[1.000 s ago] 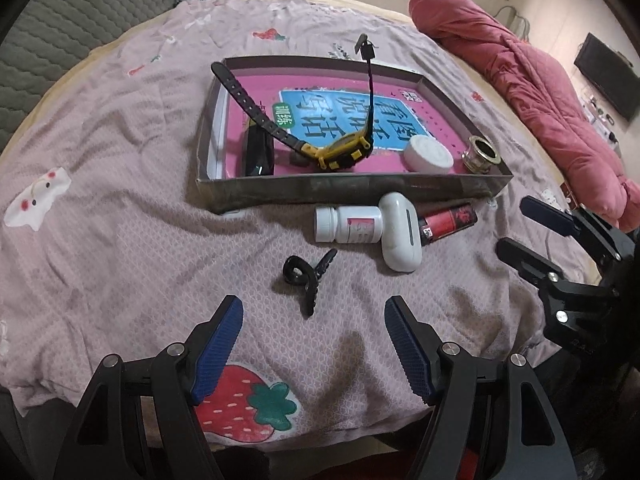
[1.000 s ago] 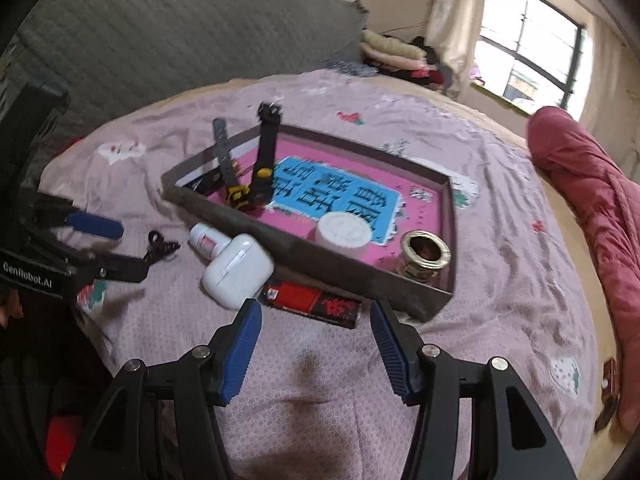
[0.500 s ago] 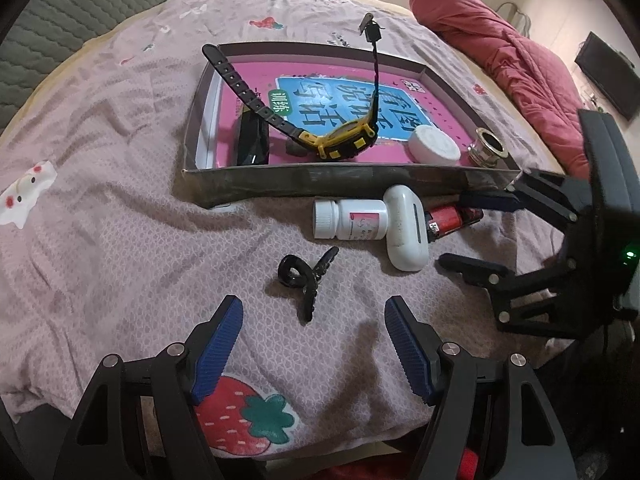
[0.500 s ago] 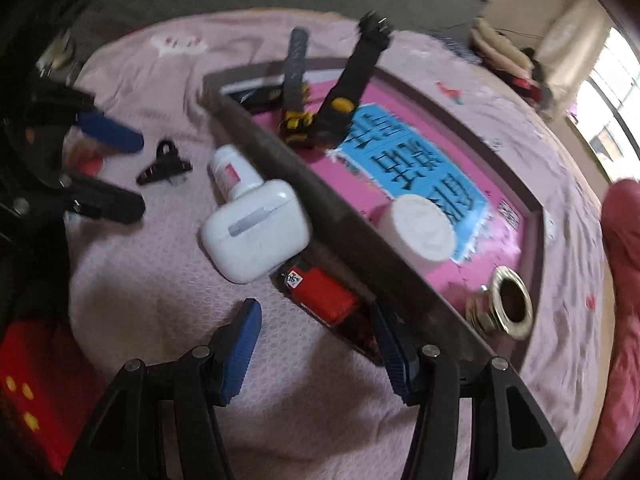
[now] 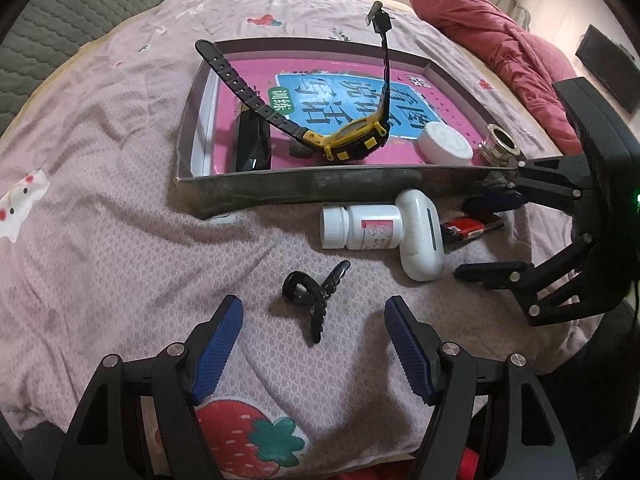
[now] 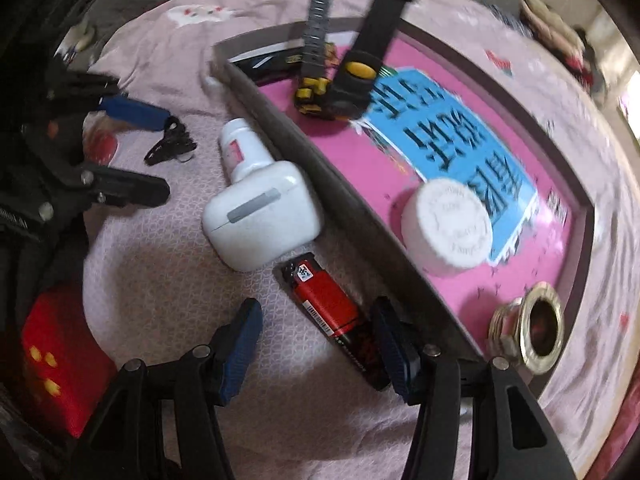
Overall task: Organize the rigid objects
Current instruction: 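Reach the right tool to the red lighter while the left tool reaches the black hair clip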
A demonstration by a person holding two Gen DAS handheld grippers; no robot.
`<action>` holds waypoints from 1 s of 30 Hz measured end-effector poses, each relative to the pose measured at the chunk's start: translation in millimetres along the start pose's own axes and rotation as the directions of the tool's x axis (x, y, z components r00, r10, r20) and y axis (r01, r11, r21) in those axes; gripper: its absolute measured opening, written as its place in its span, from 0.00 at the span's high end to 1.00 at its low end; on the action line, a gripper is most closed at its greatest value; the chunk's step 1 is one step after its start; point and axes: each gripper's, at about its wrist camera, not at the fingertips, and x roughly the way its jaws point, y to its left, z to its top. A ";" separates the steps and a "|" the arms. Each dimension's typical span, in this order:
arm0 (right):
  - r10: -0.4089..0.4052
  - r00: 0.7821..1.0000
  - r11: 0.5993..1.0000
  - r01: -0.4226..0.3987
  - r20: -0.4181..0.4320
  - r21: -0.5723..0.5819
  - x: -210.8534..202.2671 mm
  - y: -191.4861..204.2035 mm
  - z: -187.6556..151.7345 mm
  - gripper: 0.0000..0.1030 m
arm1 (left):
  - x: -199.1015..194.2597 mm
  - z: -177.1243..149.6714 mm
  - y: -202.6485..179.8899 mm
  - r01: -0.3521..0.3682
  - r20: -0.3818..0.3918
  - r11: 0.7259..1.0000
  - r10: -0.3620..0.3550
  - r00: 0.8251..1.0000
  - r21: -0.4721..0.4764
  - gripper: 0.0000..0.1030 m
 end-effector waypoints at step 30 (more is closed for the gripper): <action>-0.099 0.976 0.856 -0.016 0.194 0.516 -25.4 -5.8 -50.5 0.89 | -0.2 2.1 1.3 0.006 0.050 1.000 -0.007 0.999 0.020 0.65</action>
